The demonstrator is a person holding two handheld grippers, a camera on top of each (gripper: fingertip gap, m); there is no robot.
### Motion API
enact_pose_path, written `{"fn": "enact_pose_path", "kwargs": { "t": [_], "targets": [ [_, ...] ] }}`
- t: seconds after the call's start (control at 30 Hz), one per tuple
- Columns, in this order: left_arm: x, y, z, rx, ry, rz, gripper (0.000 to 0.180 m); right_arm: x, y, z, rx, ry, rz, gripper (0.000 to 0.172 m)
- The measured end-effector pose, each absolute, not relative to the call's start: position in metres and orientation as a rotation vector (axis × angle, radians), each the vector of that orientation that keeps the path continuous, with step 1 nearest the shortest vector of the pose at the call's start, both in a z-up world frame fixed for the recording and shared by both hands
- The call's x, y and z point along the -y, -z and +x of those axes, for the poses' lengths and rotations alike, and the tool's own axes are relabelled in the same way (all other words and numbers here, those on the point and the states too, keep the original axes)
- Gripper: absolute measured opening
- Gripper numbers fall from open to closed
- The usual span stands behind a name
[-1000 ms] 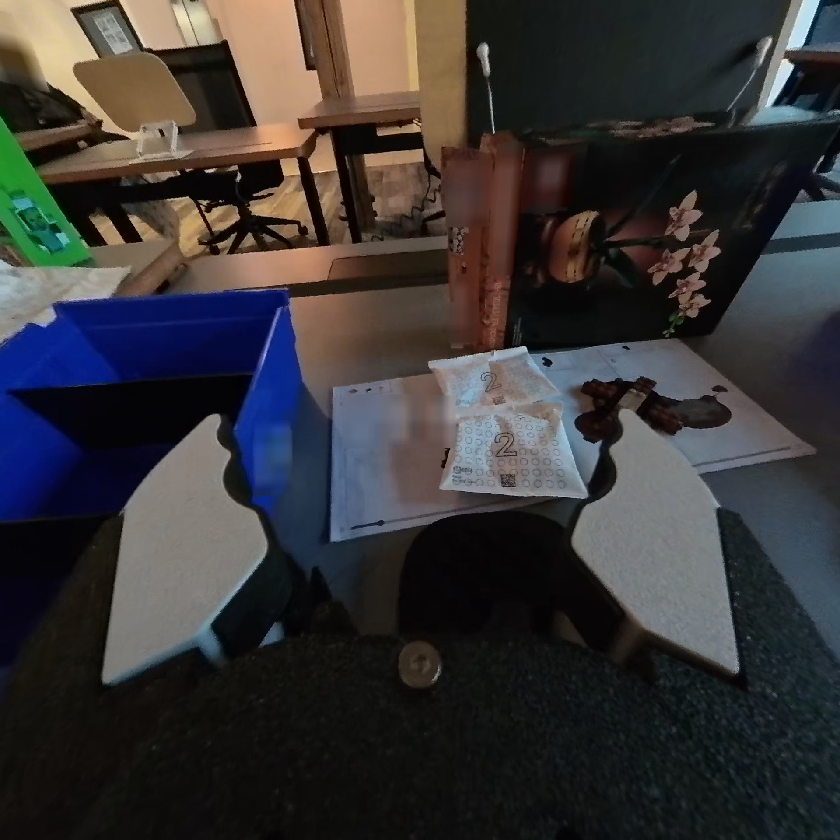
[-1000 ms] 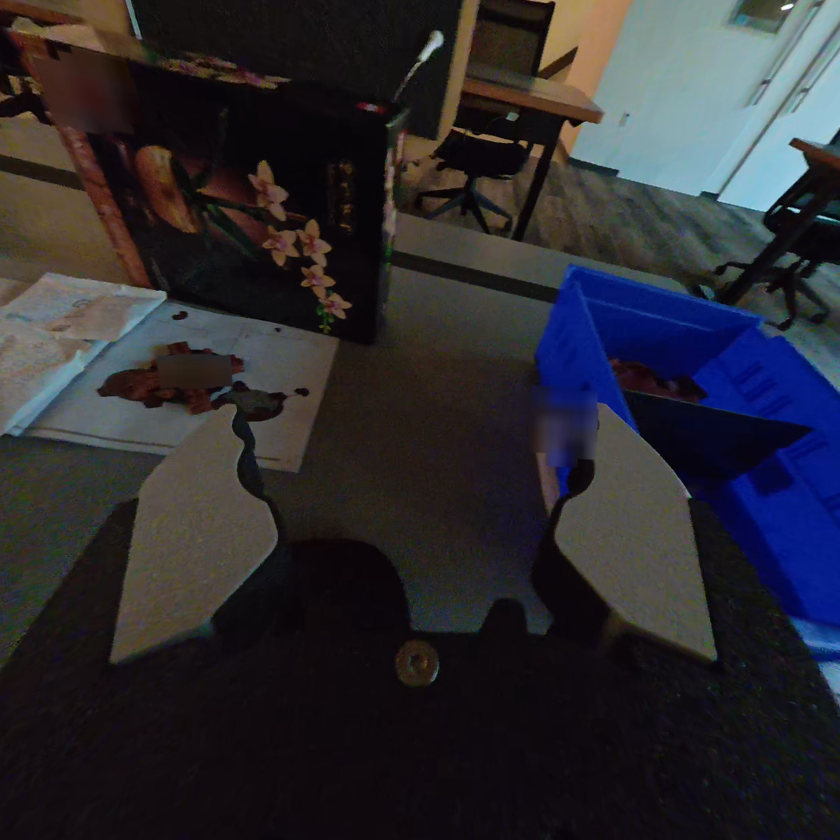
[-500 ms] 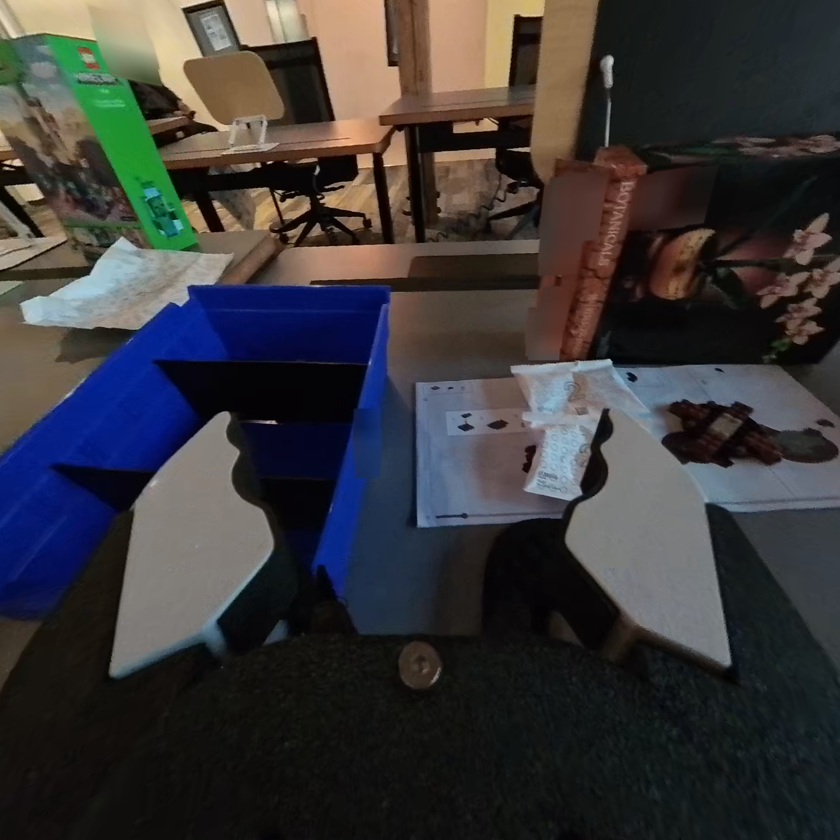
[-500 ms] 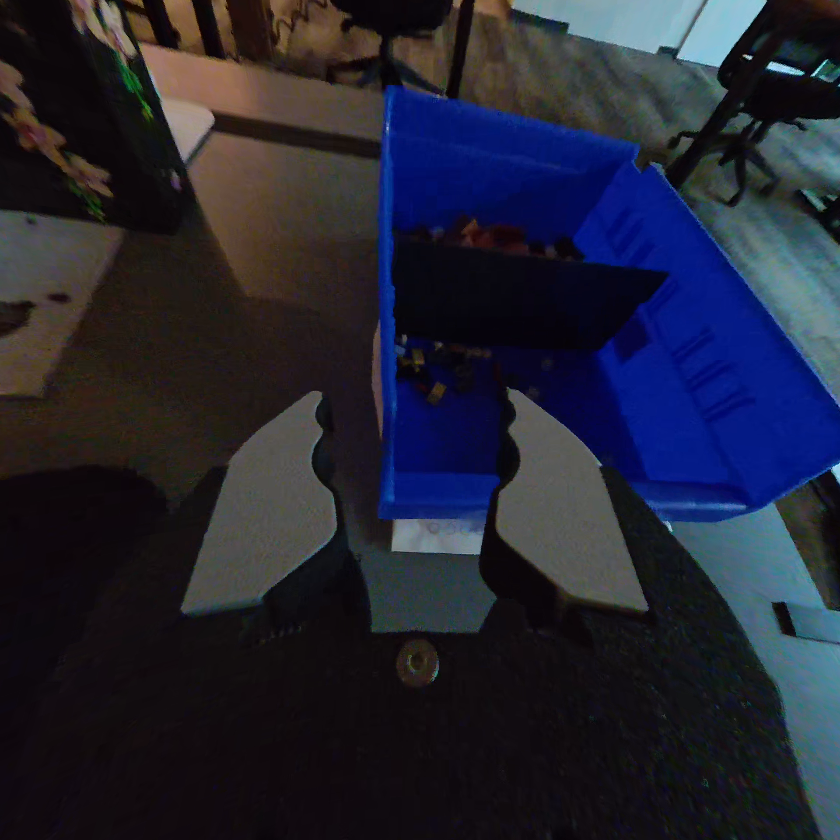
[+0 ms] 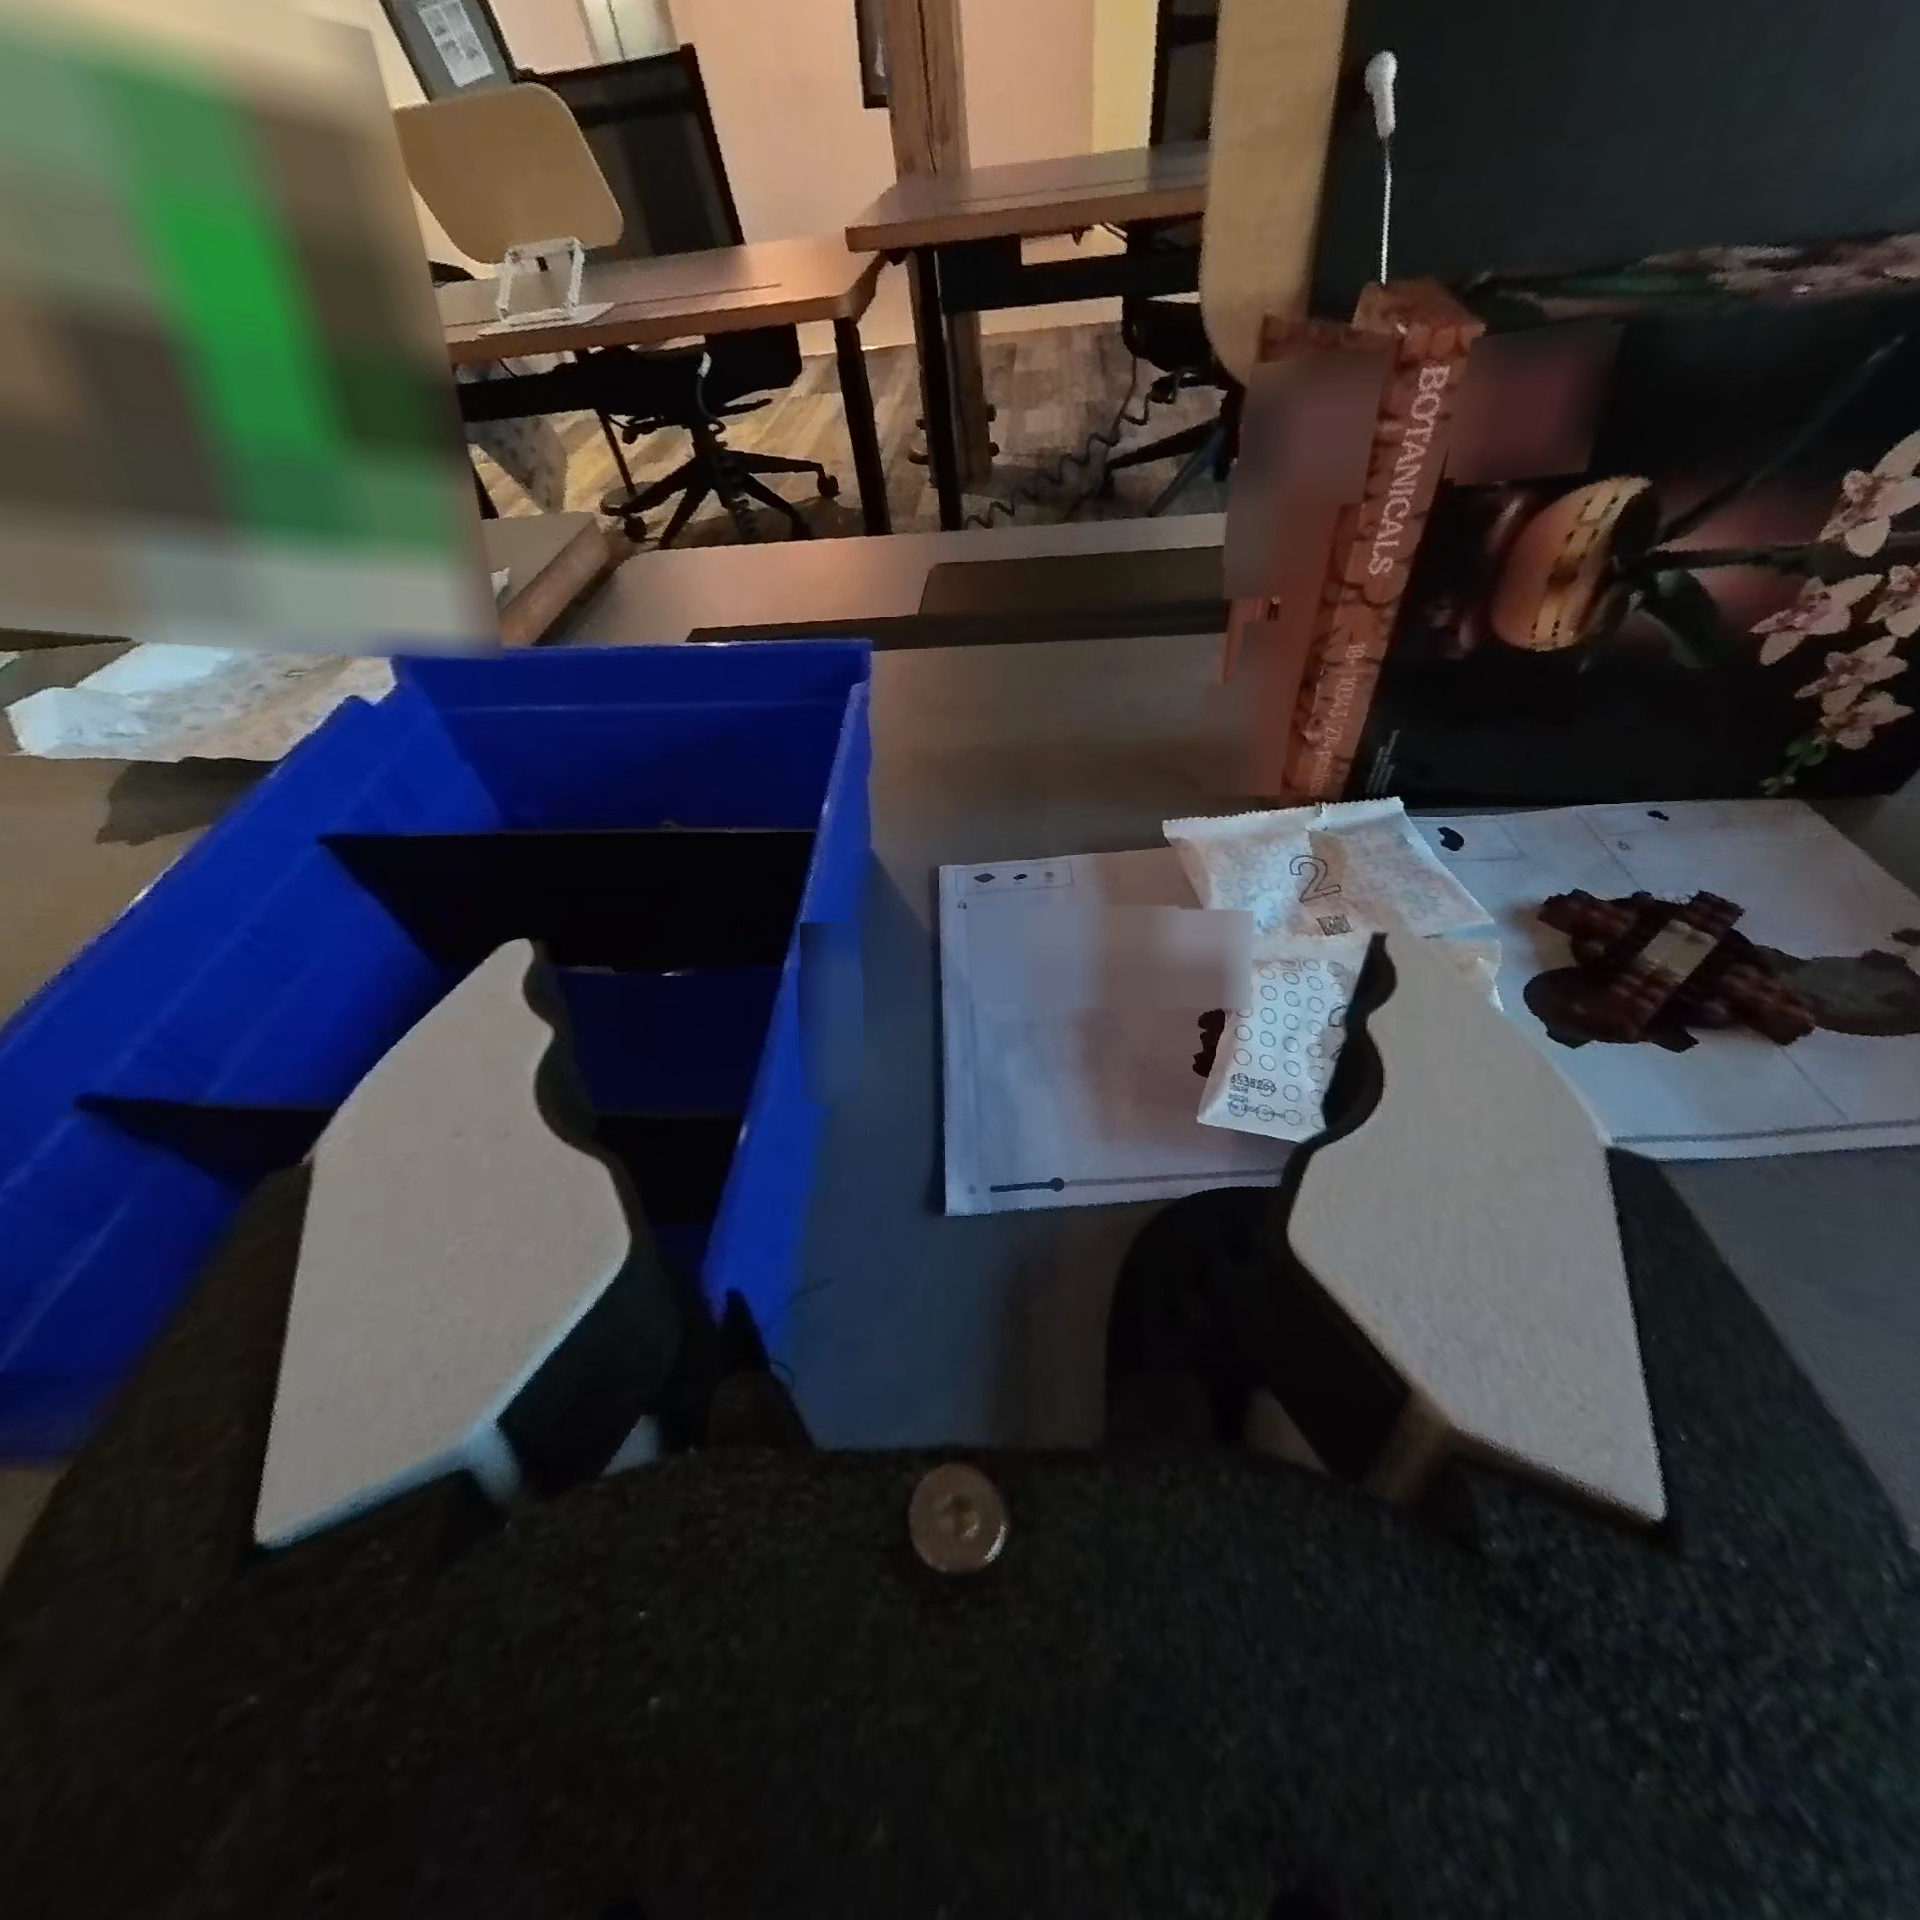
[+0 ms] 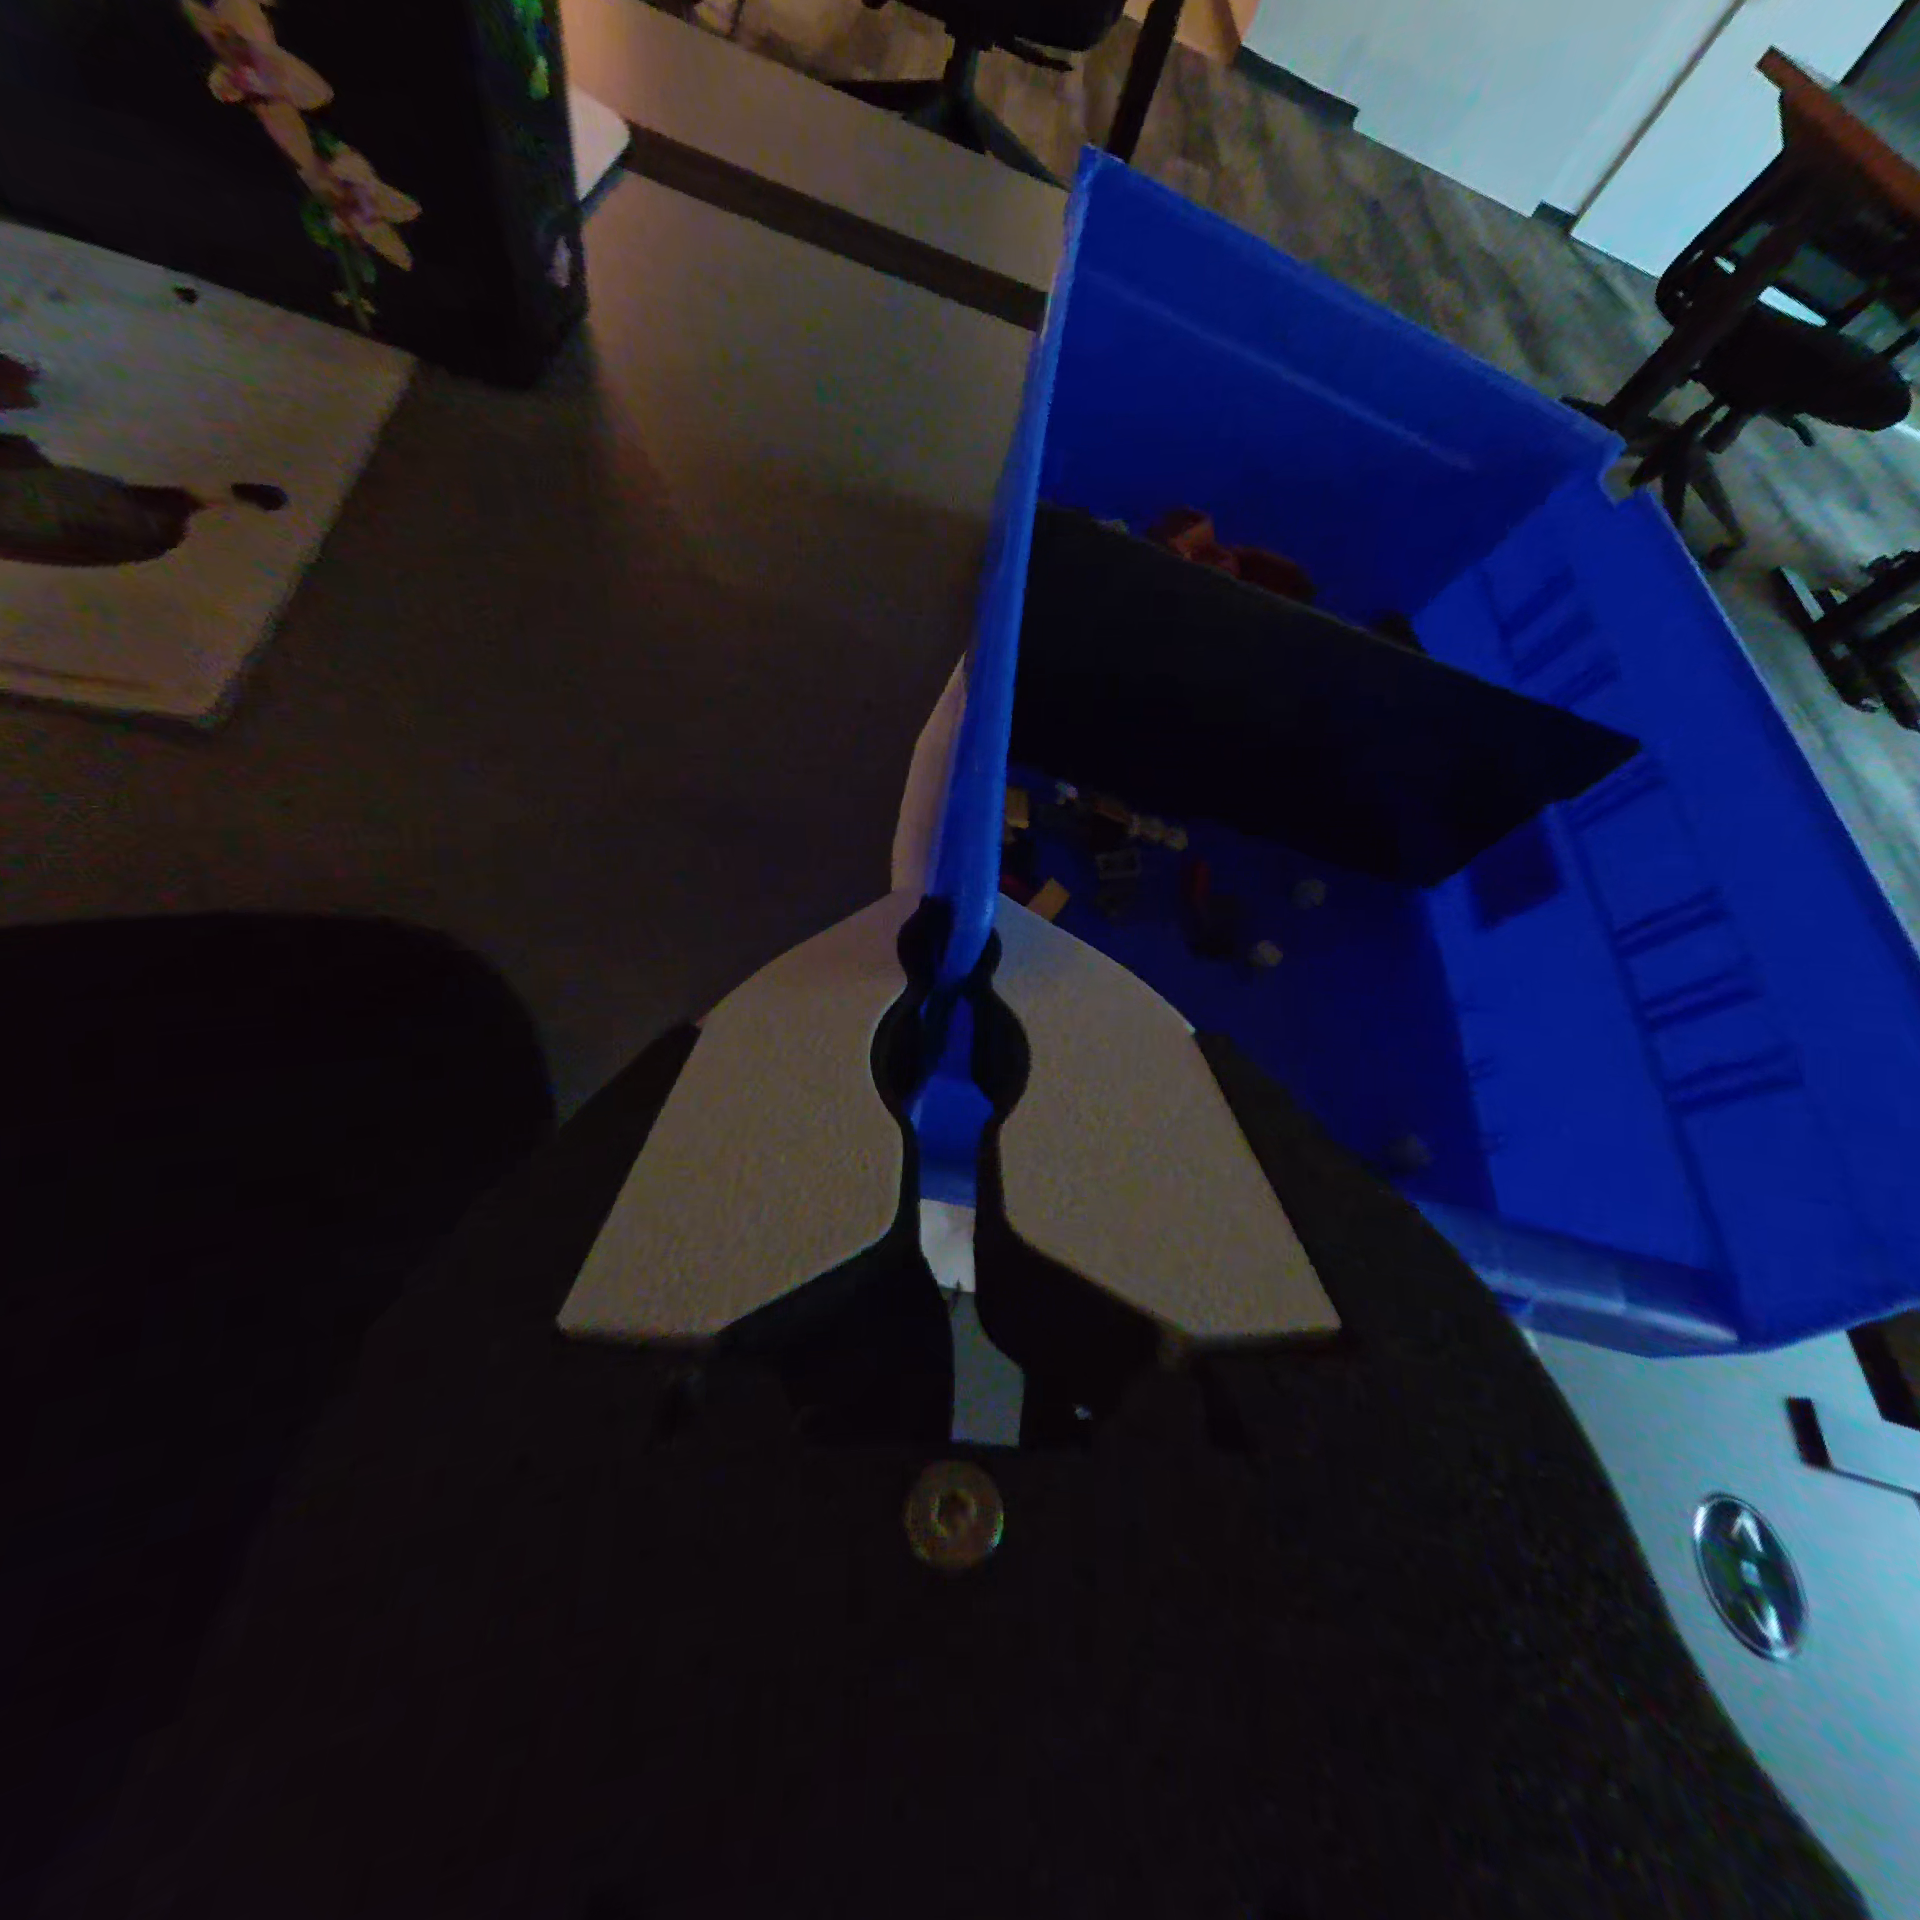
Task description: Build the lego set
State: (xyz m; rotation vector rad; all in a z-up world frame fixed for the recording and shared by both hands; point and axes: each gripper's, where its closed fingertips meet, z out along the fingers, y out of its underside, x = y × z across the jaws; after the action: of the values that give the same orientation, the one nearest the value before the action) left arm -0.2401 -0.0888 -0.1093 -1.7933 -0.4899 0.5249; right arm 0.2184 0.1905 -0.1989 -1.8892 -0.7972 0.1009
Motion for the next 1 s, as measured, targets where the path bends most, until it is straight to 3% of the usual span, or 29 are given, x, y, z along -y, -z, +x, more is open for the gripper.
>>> {"fn": "enact_pose_path", "kwargs": {
  "t": [0.4, 0.5, 0.73, 0.83, 1.0],
  "targets": [
    [0.072, 0.11, -0.235, 0.442, -0.512, -1.815, 0.137, -0.151, 0.198, 0.204, 0.915, -0.253, -1.882, 0.006],
    [0.069, 0.11, -0.233, 0.437, -0.52, -1.824, 0.137, -0.14, 0.182, 0.199, 0.925, -0.368, -1.872, 0.041],
    [0.062, 0.108, -0.228, 0.424, -0.534, -1.842, 0.135, -0.165, 0.155, 0.282, 0.755, -0.202, -1.948, 0.094],
    [0.06, 0.106, -0.227, 0.425, -0.547, -1.838, 0.135, -0.173, 0.161, 0.307, 0.701, -0.207, -2.005, 0.097],
    [0.058, 0.11, -0.224, 0.434, -0.573, -1.861, 0.134, -0.178, 0.175, 0.315, 0.709, -0.183, -2.047, 0.085]
  ]
}}
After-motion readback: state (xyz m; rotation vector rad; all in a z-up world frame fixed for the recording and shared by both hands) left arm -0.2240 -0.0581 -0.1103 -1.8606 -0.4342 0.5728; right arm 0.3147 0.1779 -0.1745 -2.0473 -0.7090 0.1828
